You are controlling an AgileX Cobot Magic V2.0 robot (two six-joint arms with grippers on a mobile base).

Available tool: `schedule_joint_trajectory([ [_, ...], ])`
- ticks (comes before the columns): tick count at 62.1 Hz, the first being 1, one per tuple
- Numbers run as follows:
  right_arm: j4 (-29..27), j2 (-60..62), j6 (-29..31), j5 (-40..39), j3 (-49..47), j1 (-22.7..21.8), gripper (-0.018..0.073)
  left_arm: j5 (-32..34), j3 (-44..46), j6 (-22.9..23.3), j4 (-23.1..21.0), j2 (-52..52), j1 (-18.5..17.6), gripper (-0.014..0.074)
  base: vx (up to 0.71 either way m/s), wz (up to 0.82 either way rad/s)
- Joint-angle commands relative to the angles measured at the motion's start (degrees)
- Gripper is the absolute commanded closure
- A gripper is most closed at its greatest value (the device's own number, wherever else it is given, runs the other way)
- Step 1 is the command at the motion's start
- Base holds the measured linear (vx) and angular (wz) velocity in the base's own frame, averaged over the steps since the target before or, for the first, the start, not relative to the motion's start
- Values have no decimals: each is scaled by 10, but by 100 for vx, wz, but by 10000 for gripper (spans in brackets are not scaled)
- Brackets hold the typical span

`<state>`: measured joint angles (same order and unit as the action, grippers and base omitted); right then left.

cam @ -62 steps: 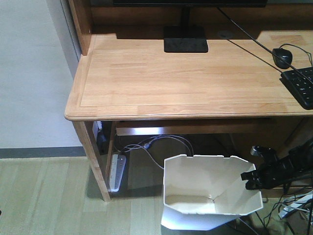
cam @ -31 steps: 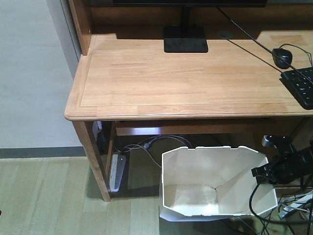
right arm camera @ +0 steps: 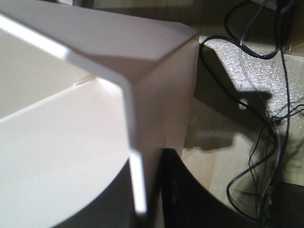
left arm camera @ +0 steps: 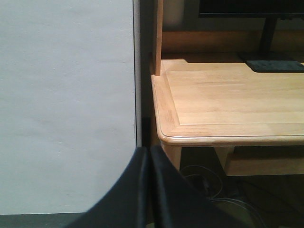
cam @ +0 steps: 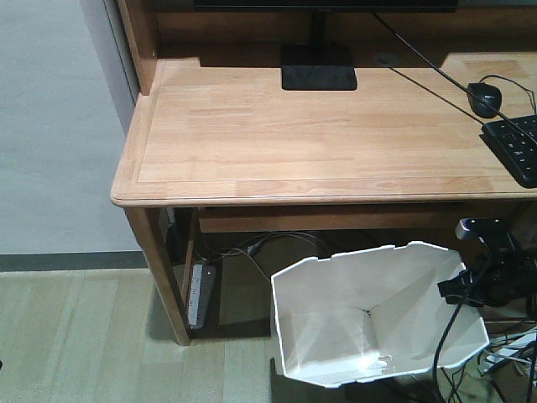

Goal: Move trash bin to bedside with robot
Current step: 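Hold the bin rim with the right gripper while the base turns toward the bed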

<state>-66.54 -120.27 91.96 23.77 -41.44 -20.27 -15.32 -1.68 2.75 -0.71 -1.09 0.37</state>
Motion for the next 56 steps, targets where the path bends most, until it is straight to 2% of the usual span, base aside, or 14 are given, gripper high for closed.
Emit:
schedule_joint_trajectory([
  [1, -42, 37, -3, 107, -7, -1, 565, 42, -17, 5, -2, -6, -2, 602, 0, 0],
  [56, -42, 37, -3, 107, -7, -1, 565, 42, -17, 5, -2, -6, -2, 602, -1, 2],
])
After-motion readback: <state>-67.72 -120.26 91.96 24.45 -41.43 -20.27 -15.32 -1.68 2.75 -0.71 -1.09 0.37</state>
